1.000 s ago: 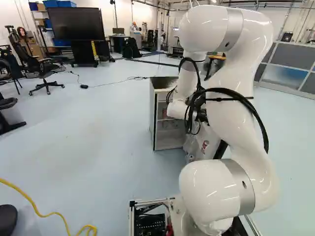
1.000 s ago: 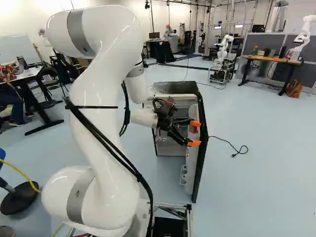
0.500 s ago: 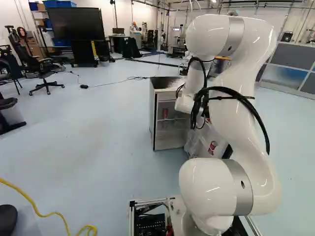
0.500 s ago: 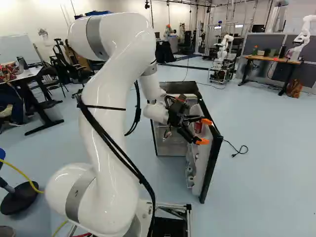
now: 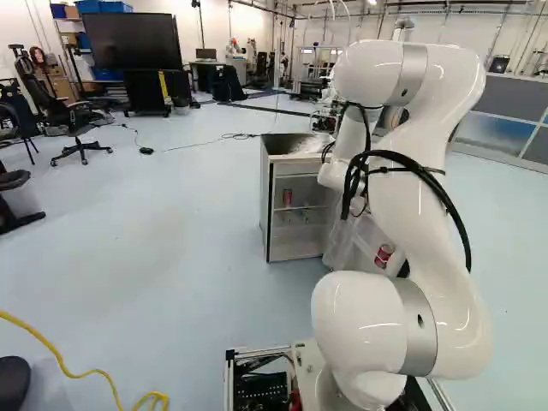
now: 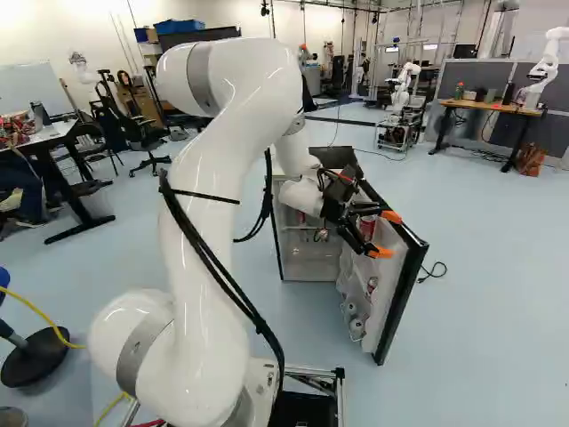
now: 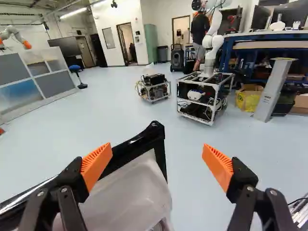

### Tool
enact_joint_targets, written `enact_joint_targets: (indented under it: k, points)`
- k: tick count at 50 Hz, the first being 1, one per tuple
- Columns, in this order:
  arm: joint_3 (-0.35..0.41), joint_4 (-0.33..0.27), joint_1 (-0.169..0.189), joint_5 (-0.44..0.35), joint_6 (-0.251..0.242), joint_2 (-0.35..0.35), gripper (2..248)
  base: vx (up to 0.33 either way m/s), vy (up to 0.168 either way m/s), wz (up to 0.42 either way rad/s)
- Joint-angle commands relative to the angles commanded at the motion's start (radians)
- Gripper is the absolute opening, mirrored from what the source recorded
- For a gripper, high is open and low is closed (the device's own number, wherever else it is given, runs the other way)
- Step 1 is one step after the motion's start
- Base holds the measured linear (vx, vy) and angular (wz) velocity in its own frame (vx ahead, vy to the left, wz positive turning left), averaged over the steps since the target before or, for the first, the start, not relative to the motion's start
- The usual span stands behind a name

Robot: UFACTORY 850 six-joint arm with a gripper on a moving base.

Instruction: Grab a drink from the fridge

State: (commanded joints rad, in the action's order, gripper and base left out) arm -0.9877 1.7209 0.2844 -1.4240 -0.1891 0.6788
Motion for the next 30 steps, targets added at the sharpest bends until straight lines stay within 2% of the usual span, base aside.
enact_joint_targets:
  k: [7,14,30]
  points:
    - [-0.001,0.000,0.002,0.000,0.000,0.000,247,0.000,0.000,0.000]
    - [0.030,-0.011,-0.010,0.000,0.000,-0.015,247,0.000,0.000,0.000]
    - [0.147,-0.155,-0.060,-0.012,0.000,-0.072,247,0.000,0.000,0.000]
